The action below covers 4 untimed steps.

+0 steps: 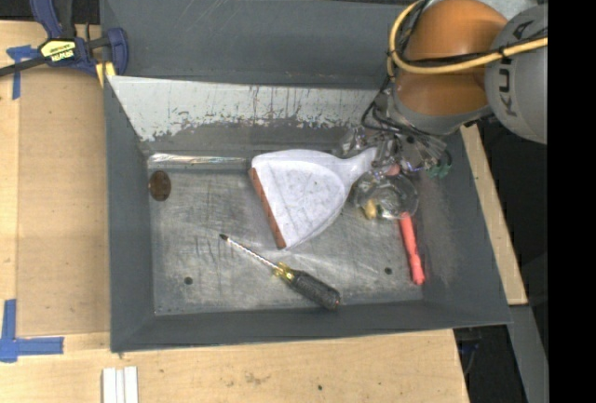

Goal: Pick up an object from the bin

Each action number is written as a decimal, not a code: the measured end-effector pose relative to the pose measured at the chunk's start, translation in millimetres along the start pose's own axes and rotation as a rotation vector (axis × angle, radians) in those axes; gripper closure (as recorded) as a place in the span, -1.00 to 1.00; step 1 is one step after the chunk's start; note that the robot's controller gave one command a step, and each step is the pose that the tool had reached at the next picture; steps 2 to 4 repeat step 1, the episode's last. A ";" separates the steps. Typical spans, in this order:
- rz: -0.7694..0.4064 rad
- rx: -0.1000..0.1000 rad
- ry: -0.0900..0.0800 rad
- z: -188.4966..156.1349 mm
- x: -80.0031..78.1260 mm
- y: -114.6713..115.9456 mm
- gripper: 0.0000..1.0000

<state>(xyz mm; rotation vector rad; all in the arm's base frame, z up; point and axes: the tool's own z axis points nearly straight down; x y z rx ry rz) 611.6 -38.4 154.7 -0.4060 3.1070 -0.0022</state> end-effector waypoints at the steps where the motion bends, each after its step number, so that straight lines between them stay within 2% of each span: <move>1: -0.009 -0.003 0.010 -50.7 -2.9 11.0 1.00; 4: -0.009 -0.003 0.010 -50.7 -2.9 11.0 1.00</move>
Offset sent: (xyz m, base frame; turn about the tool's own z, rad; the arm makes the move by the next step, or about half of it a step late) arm 0.0071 -0.0887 -0.0847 0.0146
